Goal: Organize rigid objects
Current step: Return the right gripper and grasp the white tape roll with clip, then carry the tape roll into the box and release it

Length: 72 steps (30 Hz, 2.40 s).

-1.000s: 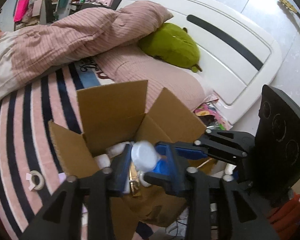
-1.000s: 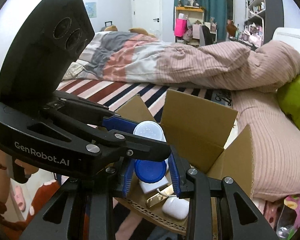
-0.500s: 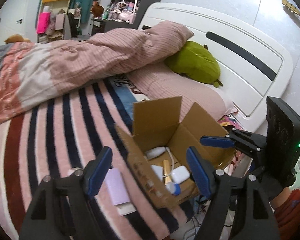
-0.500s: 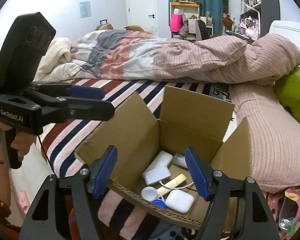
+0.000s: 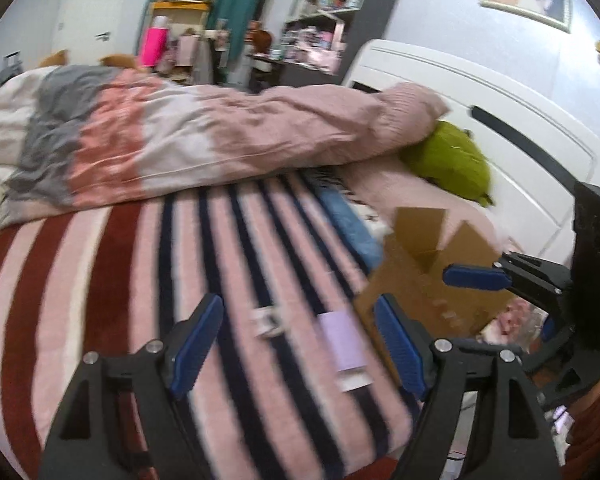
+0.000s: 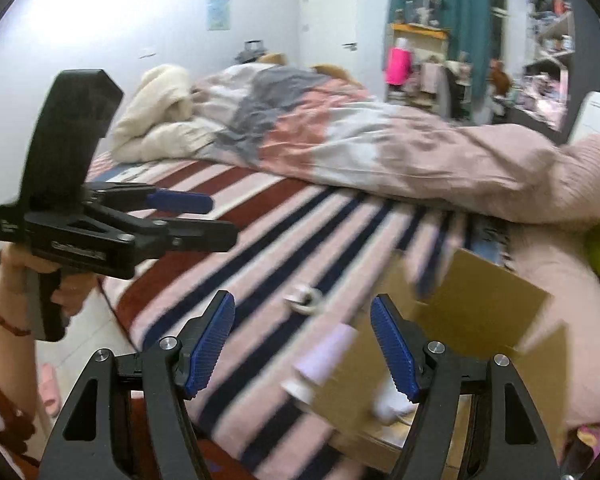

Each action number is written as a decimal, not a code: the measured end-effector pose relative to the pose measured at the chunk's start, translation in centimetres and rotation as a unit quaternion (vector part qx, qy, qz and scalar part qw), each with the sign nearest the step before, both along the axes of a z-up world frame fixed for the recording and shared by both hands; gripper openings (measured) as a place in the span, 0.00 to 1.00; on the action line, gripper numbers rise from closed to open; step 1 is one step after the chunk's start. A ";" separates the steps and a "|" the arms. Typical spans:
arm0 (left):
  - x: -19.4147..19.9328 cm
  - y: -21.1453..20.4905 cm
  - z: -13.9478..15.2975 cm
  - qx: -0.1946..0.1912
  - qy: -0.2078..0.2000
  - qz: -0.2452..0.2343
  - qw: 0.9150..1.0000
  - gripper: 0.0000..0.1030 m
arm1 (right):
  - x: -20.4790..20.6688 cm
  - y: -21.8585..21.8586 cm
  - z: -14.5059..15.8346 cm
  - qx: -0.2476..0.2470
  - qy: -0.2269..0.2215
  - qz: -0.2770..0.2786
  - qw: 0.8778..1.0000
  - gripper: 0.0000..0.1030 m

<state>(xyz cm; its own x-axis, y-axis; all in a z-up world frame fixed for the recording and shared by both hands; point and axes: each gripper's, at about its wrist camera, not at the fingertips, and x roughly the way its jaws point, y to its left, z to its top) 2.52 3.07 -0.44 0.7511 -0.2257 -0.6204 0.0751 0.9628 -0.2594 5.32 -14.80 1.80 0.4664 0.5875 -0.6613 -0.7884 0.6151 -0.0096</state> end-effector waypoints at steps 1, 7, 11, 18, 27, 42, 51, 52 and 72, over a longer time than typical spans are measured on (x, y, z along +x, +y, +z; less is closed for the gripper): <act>-0.2 0.8 -0.5 0.003 0.004 0.009 1.000 0.74 | -0.2 1.3 -0.4 -0.003 0.004 0.013 1.000 0.66; -1.5 5.4 -5.1 -0.011 0.029 0.038 0.999 0.75 | -0.4 7.7 -5.1 -0.018 0.056 0.062 0.996 0.66; -1.0 6.7 -7.9 -0.010 0.050 0.047 0.998 0.75 | 1.3 10.2 -9.3 -0.042 0.085 0.052 0.994 0.66; 0.2 7.6 -11.5 -0.027 0.074 0.045 0.996 0.75 | 6.9 9.8 -15.6 -0.076 0.100 -0.063 0.990 0.65; 1.5 7.0 -12.8 -0.029 0.091 0.035 0.995 0.75 | 9.7 9.5 -17.5 -0.075 0.079 -0.094 0.990 0.46; 0.9 6.3 -11.2 -0.024 0.080 0.033 0.996 0.75 | 11.0 10.5 -17.3 -0.066 0.125 -0.091 0.986 0.55; 1.4 6.9 -11.2 -0.035 0.084 0.035 0.995 0.75 | 11.2 11.6 -17.3 -0.083 0.095 -0.090 0.988 0.38; 1.4 6.7 -10.8 -0.037 0.081 0.032 0.996 0.75 | 10.7 11.4 -17.0 -0.077 0.099 -0.083 0.989 0.38; 4.9 -8.9 0.5 -0.049 0.033 -0.121 0.991 0.31 | 0.6 1.9 -2.5 0.017 -0.029 0.001 0.999 0.37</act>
